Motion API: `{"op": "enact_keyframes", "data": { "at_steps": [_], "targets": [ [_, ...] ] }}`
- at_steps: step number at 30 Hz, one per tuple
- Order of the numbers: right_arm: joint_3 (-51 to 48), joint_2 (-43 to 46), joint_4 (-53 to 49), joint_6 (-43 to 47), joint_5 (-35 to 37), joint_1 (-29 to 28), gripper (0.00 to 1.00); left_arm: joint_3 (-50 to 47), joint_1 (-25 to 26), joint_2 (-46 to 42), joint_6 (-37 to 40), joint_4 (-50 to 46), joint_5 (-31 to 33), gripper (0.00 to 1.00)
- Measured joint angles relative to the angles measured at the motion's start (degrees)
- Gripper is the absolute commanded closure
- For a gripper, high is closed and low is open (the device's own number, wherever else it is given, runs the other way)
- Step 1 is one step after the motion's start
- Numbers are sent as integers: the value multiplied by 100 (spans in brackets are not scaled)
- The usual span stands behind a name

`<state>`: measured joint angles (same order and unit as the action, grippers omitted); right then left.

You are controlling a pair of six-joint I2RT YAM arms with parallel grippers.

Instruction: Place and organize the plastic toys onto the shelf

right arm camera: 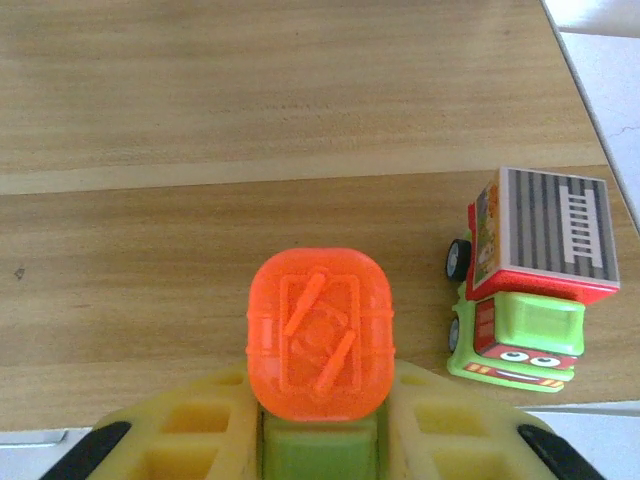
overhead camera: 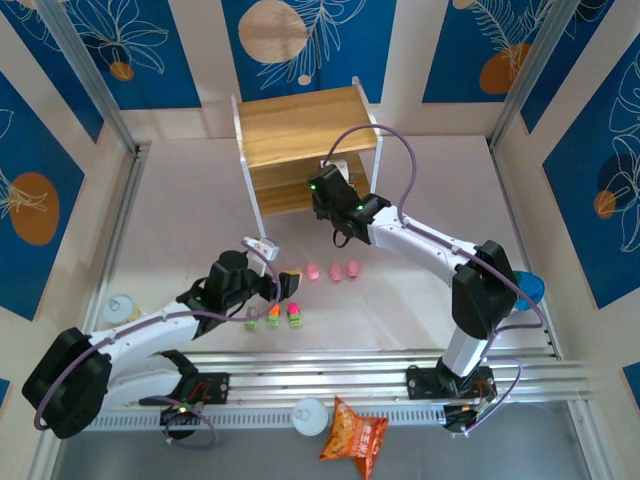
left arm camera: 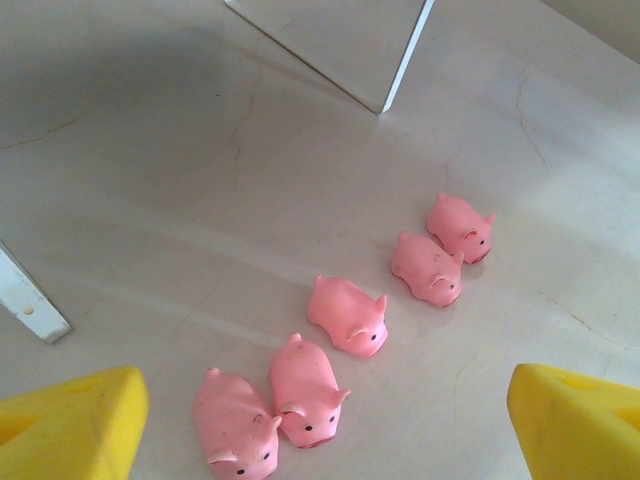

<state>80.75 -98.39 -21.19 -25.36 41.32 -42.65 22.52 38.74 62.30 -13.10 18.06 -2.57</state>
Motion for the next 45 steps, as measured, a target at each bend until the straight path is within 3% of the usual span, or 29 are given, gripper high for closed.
{"op": "enact_keyframes", "data": {
  "at_steps": [30, 38, 45],
  "targets": [
    [-195, -299, 820, 39, 52, 240, 74, 0, -2, 0, 13, 0, 2, 7],
    [-251, -310, 997, 66, 68, 240, 59, 0, -2, -50, 13, -2, 2, 7],
    [-286, -289, 1012, 136, 72, 238, 54, 0, -2, -85, 13, -4, 4, 5]
  ]
}}
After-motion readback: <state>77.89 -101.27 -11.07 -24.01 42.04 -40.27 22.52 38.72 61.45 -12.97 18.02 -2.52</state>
